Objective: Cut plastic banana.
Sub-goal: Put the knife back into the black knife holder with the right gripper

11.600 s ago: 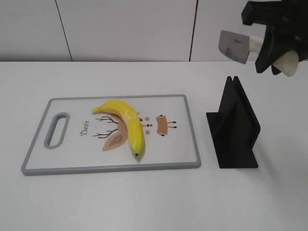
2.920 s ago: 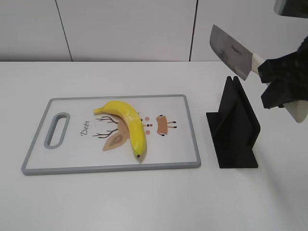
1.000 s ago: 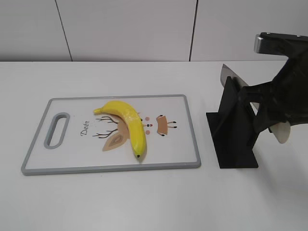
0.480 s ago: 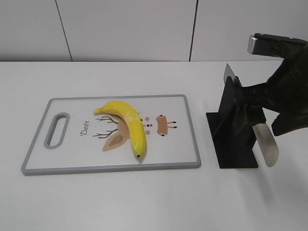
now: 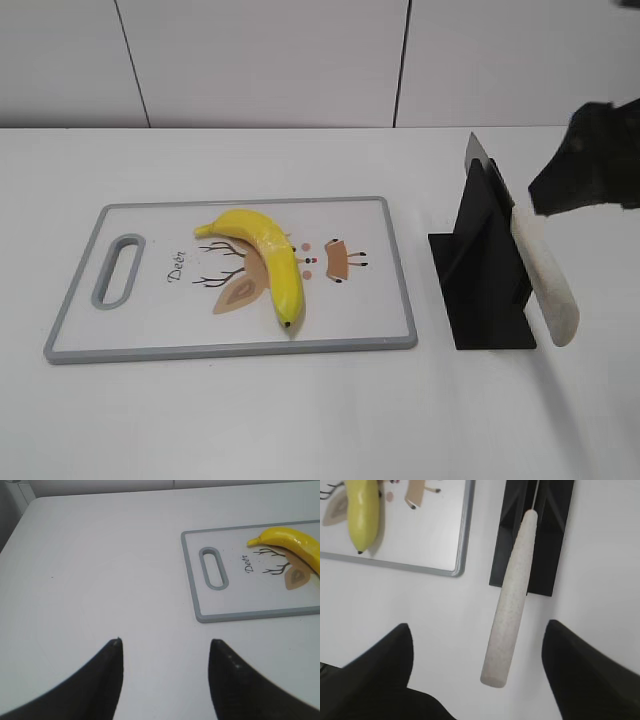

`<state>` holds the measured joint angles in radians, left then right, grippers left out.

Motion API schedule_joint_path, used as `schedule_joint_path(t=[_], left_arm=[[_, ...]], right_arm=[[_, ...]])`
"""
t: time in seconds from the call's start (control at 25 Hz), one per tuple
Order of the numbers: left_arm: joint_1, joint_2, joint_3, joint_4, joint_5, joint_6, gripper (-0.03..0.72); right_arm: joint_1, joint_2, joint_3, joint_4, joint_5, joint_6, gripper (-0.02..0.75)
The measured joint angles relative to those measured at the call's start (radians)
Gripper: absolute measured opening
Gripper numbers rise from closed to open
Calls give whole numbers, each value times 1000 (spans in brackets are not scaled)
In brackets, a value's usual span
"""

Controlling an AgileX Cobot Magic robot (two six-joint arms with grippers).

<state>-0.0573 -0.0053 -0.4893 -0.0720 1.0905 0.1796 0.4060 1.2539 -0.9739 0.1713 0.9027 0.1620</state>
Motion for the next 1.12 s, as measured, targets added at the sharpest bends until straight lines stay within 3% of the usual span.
schedule_joint_path(t=[0.24,0.4,0.8,1.12], left_arm=[[0,0,0,0,0,0,510],[0,0,0,0,0,0,510],[0,0,0,0,0,0,545],[0,0,0,0,-1,0,546]], right_arm=[[0,-266,6,0,7,-195,592],[0,-439,93,0,8,-290,576],[0,-818,413,-7,29,-319,569],[0,-1001,437,-8,25,-321,569]])
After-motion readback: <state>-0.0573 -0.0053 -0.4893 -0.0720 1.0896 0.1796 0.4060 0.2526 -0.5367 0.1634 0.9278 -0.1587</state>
